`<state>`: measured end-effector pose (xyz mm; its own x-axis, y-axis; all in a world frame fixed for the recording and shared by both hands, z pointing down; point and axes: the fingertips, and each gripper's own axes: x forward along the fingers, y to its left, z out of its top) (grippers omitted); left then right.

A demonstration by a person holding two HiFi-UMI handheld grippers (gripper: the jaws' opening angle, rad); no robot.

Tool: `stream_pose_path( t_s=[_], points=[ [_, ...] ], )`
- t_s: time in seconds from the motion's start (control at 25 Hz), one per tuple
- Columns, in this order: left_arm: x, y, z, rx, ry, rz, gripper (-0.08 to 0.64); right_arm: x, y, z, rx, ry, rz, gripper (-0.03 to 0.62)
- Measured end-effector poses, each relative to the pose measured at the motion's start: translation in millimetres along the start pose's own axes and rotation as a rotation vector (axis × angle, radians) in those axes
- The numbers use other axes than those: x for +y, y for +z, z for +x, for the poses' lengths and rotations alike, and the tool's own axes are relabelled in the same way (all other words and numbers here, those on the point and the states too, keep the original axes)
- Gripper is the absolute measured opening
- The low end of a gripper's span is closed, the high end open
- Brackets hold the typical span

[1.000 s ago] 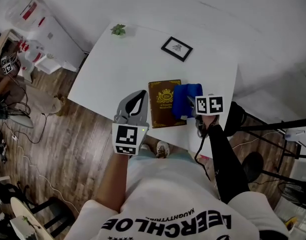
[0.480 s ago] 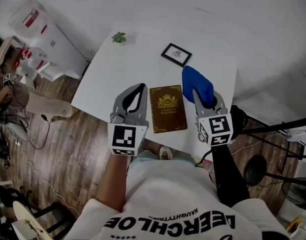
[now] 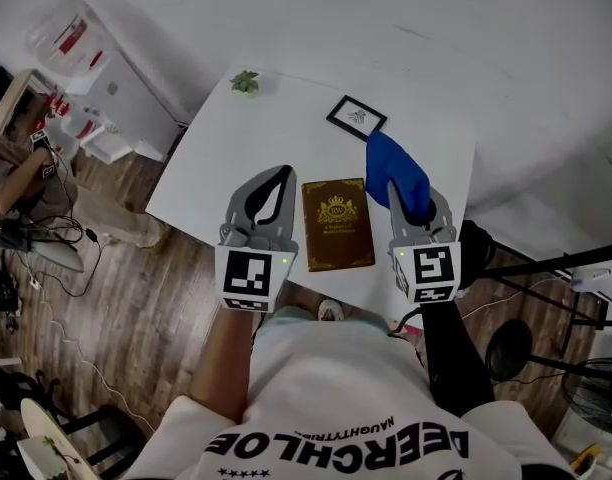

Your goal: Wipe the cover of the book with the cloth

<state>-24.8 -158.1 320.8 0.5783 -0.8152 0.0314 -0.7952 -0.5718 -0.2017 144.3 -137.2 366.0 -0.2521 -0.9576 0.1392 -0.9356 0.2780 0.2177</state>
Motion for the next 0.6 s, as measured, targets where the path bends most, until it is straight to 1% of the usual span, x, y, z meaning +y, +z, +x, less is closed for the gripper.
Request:
stream_pose_path(
  t_s=[0.6],
  points=[
    [-4.9, 3.4, -4.0, -0.009, -0.005, -0.005, 0.057, 1.5, -2.7, -8.7, 0.009, -0.013, 0.000, 0.060]
  ],
)
